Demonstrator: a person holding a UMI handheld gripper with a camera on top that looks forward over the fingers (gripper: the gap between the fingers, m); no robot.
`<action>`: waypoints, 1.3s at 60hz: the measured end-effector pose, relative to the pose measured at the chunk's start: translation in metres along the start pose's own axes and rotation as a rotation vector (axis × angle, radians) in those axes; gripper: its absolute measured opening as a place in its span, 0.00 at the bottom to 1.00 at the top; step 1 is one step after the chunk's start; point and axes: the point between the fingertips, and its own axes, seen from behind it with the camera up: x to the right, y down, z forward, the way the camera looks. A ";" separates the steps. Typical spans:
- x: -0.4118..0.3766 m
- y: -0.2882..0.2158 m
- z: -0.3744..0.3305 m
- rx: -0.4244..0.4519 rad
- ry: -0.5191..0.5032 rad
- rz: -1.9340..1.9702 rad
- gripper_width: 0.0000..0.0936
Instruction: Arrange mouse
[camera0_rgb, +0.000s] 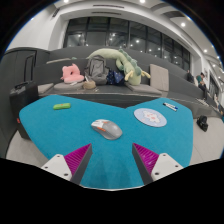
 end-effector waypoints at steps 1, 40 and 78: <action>0.000 -0.001 0.005 -0.002 -0.001 -0.001 0.92; -0.005 -0.033 0.180 -0.142 0.016 -0.003 0.92; -0.014 -0.059 0.242 -0.175 0.002 0.057 0.76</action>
